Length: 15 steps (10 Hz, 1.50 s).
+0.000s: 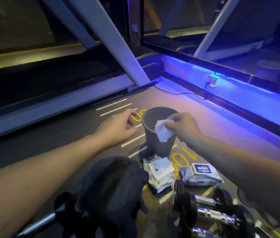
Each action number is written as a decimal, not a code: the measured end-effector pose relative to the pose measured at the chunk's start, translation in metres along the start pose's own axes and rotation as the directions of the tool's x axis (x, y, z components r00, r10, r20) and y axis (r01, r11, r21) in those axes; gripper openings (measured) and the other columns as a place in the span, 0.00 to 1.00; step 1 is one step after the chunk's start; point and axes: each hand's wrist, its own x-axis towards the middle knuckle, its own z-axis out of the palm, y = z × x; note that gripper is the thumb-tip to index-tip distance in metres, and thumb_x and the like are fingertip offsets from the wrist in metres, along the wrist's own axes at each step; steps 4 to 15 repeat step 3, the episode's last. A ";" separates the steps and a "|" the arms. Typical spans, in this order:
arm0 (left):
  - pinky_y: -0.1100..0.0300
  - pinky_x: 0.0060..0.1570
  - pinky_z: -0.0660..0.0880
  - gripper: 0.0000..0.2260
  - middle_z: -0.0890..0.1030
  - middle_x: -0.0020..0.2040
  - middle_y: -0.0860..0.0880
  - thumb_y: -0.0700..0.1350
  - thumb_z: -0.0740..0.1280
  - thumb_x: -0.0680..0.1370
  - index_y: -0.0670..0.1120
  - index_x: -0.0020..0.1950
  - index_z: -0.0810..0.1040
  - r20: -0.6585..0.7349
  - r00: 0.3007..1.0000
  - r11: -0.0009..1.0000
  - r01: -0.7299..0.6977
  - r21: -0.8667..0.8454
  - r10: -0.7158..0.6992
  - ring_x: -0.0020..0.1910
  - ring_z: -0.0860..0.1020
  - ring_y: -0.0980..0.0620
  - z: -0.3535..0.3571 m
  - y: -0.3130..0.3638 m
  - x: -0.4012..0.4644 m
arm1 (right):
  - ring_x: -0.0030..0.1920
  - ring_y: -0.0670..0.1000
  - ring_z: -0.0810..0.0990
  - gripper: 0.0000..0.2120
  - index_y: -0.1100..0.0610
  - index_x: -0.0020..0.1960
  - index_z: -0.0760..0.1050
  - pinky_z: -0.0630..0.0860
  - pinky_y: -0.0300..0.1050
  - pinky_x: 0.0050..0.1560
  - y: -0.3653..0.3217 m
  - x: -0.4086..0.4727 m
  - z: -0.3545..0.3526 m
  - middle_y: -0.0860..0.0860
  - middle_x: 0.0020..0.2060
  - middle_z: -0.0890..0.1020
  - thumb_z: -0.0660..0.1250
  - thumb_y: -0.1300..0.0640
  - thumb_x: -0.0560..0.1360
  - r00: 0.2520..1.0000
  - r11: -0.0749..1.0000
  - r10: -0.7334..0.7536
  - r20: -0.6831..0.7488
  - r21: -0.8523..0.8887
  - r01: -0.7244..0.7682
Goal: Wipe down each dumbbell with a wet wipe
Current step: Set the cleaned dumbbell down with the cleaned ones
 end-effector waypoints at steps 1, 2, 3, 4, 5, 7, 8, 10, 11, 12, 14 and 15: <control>0.51 0.53 0.77 0.19 0.80 0.55 0.57 0.53 0.69 0.77 0.56 0.66 0.70 -0.008 1.000 0.999 0.017 -0.031 -0.017 0.51 0.81 0.50 -0.001 0.003 0.032 | 0.27 0.51 0.78 0.08 0.49 0.43 0.83 0.72 0.41 0.26 -0.001 0.031 -0.001 0.49 0.31 0.83 0.68 0.56 0.65 0.997 0.995 0.058 -0.047 0.086 -0.053; 0.51 0.54 0.77 0.18 0.82 0.55 0.54 0.50 0.70 0.77 0.53 0.66 0.72 -0.032 0.999 0.996 0.034 -0.081 -0.037 0.48 0.81 0.49 -0.002 0.006 0.059 | 0.36 0.55 0.84 0.27 0.43 0.64 0.75 0.81 0.47 0.30 -0.001 0.058 -0.003 0.51 0.46 0.82 0.70 0.59 0.67 0.997 0.991 0.066 -0.030 0.119 -0.062; 0.49 0.54 0.77 0.18 0.82 0.54 0.54 0.50 0.70 0.76 0.53 0.65 0.72 -0.063 0.997 0.992 0.036 -0.121 -0.044 0.47 0.81 0.49 -0.001 0.006 0.074 | 0.38 0.56 0.84 0.33 0.43 0.71 0.67 0.83 0.56 0.34 0.001 0.067 -0.002 0.51 0.50 0.81 0.72 0.58 0.69 0.999 0.995 0.050 0.000 0.092 -0.050; 0.49 0.54 0.77 0.18 0.82 0.54 0.54 0.50 0.70 0.76 0.53 0.65 0.72 -0.063 0.997 0.992 0.036 -0.121 -0.044 0.47 0.81 0.49 -0.001 0.006 0.074 | 0.38 0.56 0.84 0.33 0.43 0.71 0.67 0.83 0.56 0.34 0.001 0.067 -0.002 0.51 0.50 0.81 0.72 0.58 0.69 0.999 0.995 0.050 0.000 0.092 -0.050; 0.49 0.54 0.77 0.18 0.82 0.54 0.54 0.50 0.70 0.76 0.53 0.65 0.72 -0.063 0.997 0.992 0.036 -0.121 -0.044 0.47 0.81 0.49 -0.001 0.006 0.074 | 0.38 0.56 0.84 0.33 0.43 0.71 0.67 0.83 0.56 0.34 0.001 0.067 -0.002 0.51 0.50 0.81 0.72 0.58 0.69 0.999 0.995 0.050 0.000 0.092 -0.050; 0.49 0.54 0.77 0.18 0.82 0.54 0.54 0.50 0.70 0.76 0.53 0.65 0.72 -0.063 0.997 0.992 0.036 -0.121 -0.044 0.47 0.81 0.49 -0.001 0.006 0.074 | 0.38 0.56 0.84 0.33 0.43 0.71 0.67 0.83 0.56 0.34 0.001 0.067 -0.002 0.51 0.50 0.81 0.72 0.58 0.69 0.999 0.995 0.050 0.000 0.092 -0.050; 0.49 0.54 0.77 0.18 0.82 0.54 0.54 0.50 0.70 0.76 0.53 0.65 0.72 -0.063 0.997 0.992 0.036 -0.121 -0.044 0.47 0.81 0.49 -0.001 0.006 0.074 | 0.38 0.56 0.84 0.33 0.43 0.71 0.67 0.83 0.56 0.34 0.001 0.067 -0.002 0.51 0.50 0.81 0.72 0.58 0.69 0.999 0.995 0.050 0.000 0.092 -0.050; 0.49 0.54 0.77 0.18 0.82 0.54 0.54 0.50 0.70 0.76 0.53 0.65 0.72 -0.063 0.997 0.992 0.036 -0.121 -0.044 0.47 0.81 0.49 -0.001 0.006 0.074 | 0.38 0.56 0.84 0.33 0.43 0.71 0.67 0.83 0.56 0.34 0.001 0.067 -0.002 0.51 0.50 0.81 0.72 0.58 0.69 0.999 0.995 0.050 0.000 0.092 -0.050; 0.49 0.54 0.77 0.18 0.82 0.54 0.54 0.50 0.70 0.76 0.53 0.65 0.72 -0.063 0.997 0.992 0.036 -0.121 -0.044 0.47 0.81 0.49 -0.001 0.006 0.074 | 0.38 0.56 0.84 0.33 0.43 0.71 0.67 0.83 0.56 0.34 0.001 0.067 -0.002 0.51 0.50 0.81 0.72 0.58 0.69 0.999 0.995 0.050 0.000 0.092 -0.050; 0.49 0.54 0.77 0.18 0.82 0.54 0.54 0.50 0.70 0.76 0.53 0.65 0.72 -0.063 0.997 0.992 0.036 -0.121 -0.044 0.47 0.81 0.49 -0.001 0.006 0.074 | 0.38 0.56 0.84 0.33 0.43 0.71 0.67 0.83 0.56 0.34 0.001 0.067 -0.002 0.51 0.50 0.81 0.72 0.58 0.69 0.999 0.995 0.050 0.000 0.092 -0.050; 0.49 0.54 0.77 0.18 0.82 0.54 0.54 0.50 0.70 0.76 0.53 0.65 0.72 -0.063 0.997 0.992 0.036 -0.121 -0.044 0.47 0.81 0.49 -0.001 0.006 0.074 | 0.38 0.56 0.84 0.33 0.43 0.71 0.67 0.83 0.56 0.34 0.001 0.067 -0.002 0.51 0.50 0.81 0.72 0.58 0.69 0.999 0.995 0.050 0.000 0.092 -0.050; 0.49 0.54 0.77 0.18 0.82 0.54 0.54 0.50 0.70 0.76 0.53 0.65 0.72 -0.063 0.997 0.992 0.036 -0.121 -0.044 0.47 0.81 0.49 -0.001 0.006 0.074 | 0.38 0.56 0.84 0.33 0.43 0.71 0.67 0.83 0.56 0.34 0.001 0.067 -0.002 0.51 0.50 0.81 0.72 0.58 0.69 0.999 0.995 0.050 0.000 0.092 -0.050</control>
